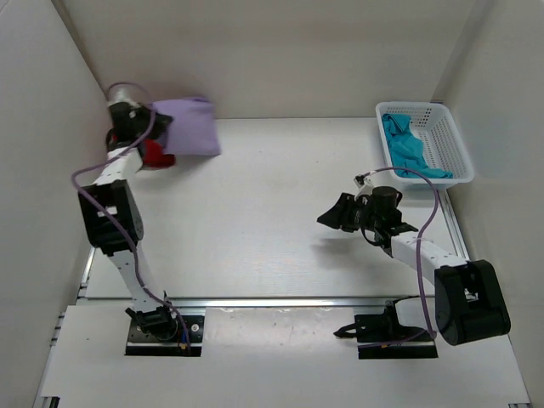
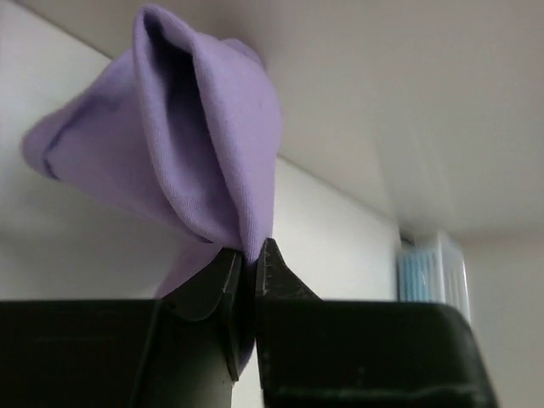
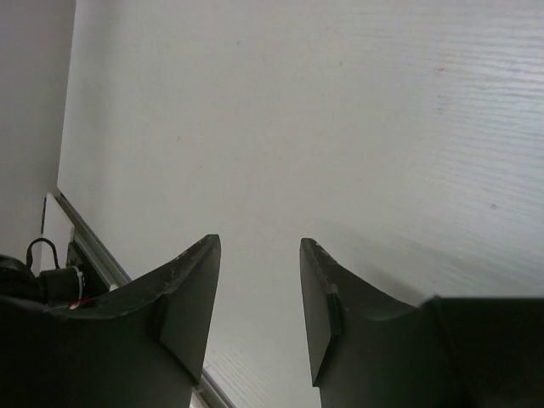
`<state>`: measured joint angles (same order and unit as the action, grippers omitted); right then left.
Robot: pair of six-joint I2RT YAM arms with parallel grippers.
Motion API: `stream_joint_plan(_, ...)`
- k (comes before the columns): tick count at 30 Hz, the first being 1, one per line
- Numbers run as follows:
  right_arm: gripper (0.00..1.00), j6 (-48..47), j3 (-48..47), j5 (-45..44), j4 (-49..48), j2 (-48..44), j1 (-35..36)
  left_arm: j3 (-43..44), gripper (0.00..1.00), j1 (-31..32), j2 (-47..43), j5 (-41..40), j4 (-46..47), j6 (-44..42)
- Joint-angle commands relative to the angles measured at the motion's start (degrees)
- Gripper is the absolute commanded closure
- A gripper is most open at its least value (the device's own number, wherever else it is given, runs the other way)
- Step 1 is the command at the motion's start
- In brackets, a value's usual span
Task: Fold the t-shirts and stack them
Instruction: Put the neatly folded tshirt into the corner of the board with the left arm
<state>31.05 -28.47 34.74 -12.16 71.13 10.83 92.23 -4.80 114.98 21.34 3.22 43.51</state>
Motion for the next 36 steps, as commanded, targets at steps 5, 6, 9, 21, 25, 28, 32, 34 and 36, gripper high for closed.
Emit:
stream_joint_plan(5,0.57,-1.3,0.1,1.3,-1.6,2.7,3.9,-26.3,0.02,-15.4,-11.3,-3.0,18.4,12.6)
stream_joint_plan(6,0.54,-1.6,0.3,1.3,-1.2,2.6,4.6,-27.7,0.02,-16.1,-11.4,-2.1,19.3,13.5)
stream_joint_plan(9,0.48,-1.6,0.5,0.6,-1.4,2.9,5.9,-31.0,0.02,-16.6,-12.1,-0.9,19.1,13.6)
stream_joint_plan(21,0.73,-1.8,-7.2,-7.4,0.2,4.2,5.6,-42.7,0.01,-11.1,-31.4,-14.6,14.4,9.2)
stream_joint_plan(25,1.00,-3.1,-18.3,-15.8,6.3,7.6,-1.2,-39.9,0.01,7.3,-34.7,-21.2,9.8,0.2)
stream_joint_plan(28,1.00,-3.1,-26.4,-21.6,8.3,11.8,-9.0,-40.4,0.01,20.7,-36.5,-21.1,11.9,-2.6)
stream_joint_plan(32,0.95,-1.9,-34.3,-23.8,10.7,19.4,-19.7,-44.3,0.11,36.0,-36.9,-17.0,14.6,-4.6)
stream_joint_plan(34,0.88,-4.9,-38.2,-28.8,12.1,22.1,-21.0,-48.5,0.16,40.7,-37.0,-14.2,17.3,-3.0)
stream_joint_plan(36,0.73,-8.8,-44.1,-34.2,16.3,26.3,-21.6,-52.3,0.19,44.5,-36.3,-11.3,20.5,-2.8)
